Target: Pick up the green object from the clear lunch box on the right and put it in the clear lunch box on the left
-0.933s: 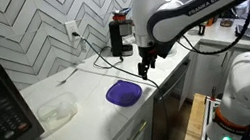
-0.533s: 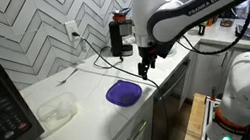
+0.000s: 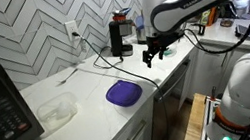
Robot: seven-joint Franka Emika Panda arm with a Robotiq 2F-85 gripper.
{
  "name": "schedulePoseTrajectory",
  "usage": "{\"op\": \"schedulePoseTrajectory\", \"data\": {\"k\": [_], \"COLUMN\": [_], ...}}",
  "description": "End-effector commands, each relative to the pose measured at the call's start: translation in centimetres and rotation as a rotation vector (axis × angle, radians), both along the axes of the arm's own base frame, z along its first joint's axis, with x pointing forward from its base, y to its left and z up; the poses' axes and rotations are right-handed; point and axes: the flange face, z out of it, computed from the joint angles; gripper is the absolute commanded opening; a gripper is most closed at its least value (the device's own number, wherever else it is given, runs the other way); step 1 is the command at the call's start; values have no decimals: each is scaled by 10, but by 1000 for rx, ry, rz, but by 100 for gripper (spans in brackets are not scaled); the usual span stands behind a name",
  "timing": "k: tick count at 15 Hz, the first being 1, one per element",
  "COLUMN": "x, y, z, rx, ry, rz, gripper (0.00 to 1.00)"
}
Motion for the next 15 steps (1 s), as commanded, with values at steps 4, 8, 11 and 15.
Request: {"op": "schedulePoseTrajectory", "data": {"k": [4,8,11,15], "x": [-29,-30,-13,-17], "y": [-141,-128,-129,-220], "z": [9,11,4,-3], "rx": [81,76,82,62], "ry": [-45,-44,-23,-81], "rz": [-396,-311,-490,-703], "gripper": [100,100,100,100]}}
